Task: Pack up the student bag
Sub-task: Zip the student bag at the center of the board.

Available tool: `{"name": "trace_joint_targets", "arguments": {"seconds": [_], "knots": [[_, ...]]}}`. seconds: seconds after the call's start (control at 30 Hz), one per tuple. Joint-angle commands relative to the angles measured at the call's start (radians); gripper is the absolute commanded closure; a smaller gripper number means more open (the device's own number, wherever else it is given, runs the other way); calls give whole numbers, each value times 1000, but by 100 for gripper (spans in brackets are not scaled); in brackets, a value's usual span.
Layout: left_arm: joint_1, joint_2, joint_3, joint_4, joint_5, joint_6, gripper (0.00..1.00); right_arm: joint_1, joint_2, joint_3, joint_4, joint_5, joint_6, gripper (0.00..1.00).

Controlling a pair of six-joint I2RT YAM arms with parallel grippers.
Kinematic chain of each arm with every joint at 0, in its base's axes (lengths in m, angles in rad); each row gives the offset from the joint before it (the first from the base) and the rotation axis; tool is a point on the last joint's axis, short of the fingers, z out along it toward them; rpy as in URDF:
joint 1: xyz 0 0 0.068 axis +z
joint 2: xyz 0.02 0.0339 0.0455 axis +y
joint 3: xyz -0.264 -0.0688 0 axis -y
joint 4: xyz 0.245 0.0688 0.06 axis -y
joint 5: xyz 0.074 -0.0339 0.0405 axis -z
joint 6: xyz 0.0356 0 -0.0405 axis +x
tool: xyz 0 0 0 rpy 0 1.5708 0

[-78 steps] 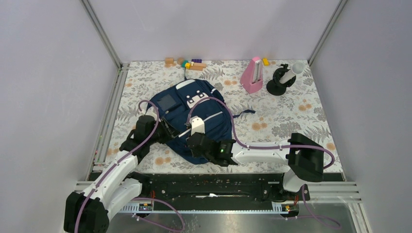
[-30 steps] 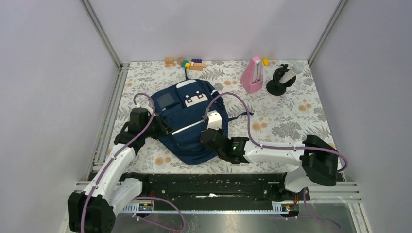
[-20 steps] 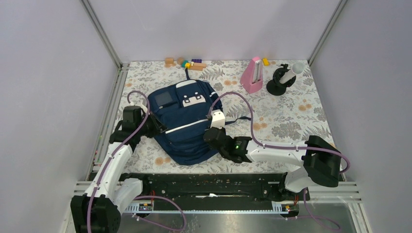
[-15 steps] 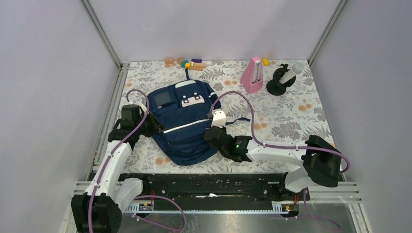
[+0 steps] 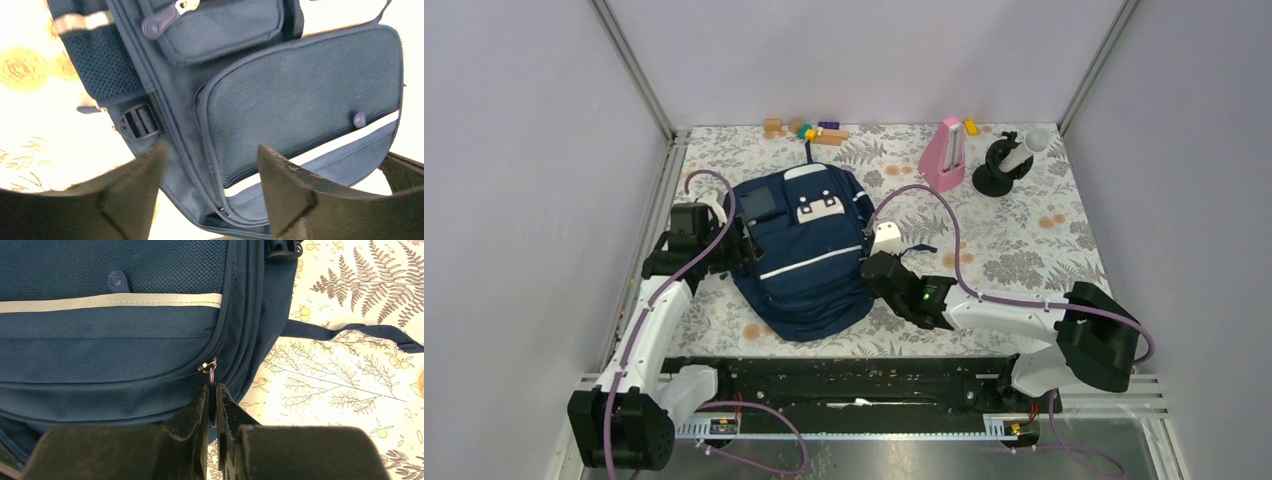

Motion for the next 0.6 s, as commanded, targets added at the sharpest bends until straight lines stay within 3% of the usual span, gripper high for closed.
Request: {"name": "trace_joint_targets", "arguments": {"seconds": [0.0, 0.17, 0.27, 0.4, 0.57], "knots": [[-95, -13, 100, 31, -168, 120, 26, -14, -52, -23, -1, -46, -54, 100], [-277, -51, 143, 59, -237, 208, 19, -19, -50, -44, 29, -102, -47, 100], [-415, -77, 132, 118, -203, 280, 7, -26, -57, -64, 61, -142, -29, 100], [-604, -88, 98, 182, -168, 405, 6, -33, -78, -77, 62, -153, -23, 100], [-736, -42, 73, 230, -200, 518, 6, -54, -117, -95, 59, -200, -33, 100]]}}
